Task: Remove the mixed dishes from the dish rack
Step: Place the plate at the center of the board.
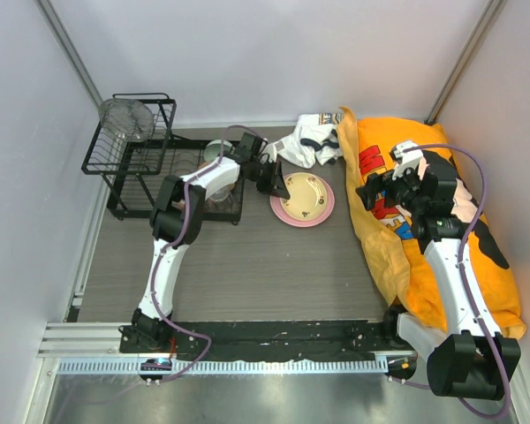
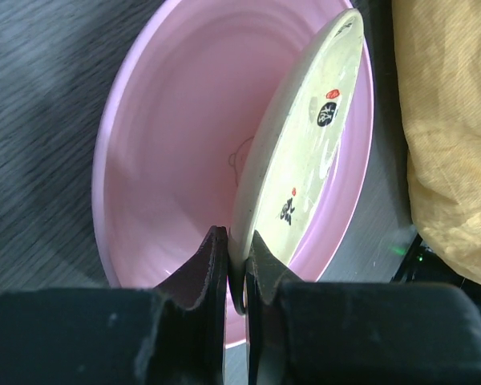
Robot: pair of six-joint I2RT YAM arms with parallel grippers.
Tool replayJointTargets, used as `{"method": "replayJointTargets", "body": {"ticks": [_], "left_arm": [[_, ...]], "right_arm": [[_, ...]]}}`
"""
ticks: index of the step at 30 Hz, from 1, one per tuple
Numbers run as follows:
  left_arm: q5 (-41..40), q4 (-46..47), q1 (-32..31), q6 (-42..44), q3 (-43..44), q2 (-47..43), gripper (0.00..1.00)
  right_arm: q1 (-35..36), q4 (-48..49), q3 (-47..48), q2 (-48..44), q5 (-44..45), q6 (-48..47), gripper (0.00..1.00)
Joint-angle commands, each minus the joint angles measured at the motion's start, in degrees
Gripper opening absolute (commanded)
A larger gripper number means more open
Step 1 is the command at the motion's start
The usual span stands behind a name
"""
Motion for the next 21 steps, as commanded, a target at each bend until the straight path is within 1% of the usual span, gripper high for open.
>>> {"method": "replayJointTargets", "body": {"ticks": [1,5,10,14,17,19,21], "left_arm": [[-0.2,0.0,-0.5,1.9,1.6,-0.2,0.09],[-0.5,-0.6,-0.6,2.4,1.6,-0.3,0.12],[-1.5,-1.5,-0.6,3.8,2.0,-0.3,0.2],[-2.2,-2.0,-0.6,4.3,2.3,-0.3,0.22],[-2.6,-2.5,-0.6,4.7,2.7,-0.2,0.26],[-2.8,-2.6,-0.6,4.9,2.8,-0.2,0.32],[-3.0,-2.8,-0.6,5.0,3.1,-0.2,0.36]], "right_arm": [[-0.3,2.2,1.1,-1.1,-0.2,-0.3,1.0],[-0.3,2.3,1.1,-1.1,-0.3,-0.3,0.99],[-0.3,2.2,1.1,-1.0,-0.4,-0.3,1.0],[-0.3,2.3,1.0,-1.0,-0.4,-0.3,1.0],[-0.3,2.2,1.0,-1.1,-0.4,-0.3,1.0],[-0.3,2.3,1.1,-1.0,-0.4,-0.3,1.0],[-0.3,2.2,1.1,-1.0,-0.4,-0.3,1.0]]}}
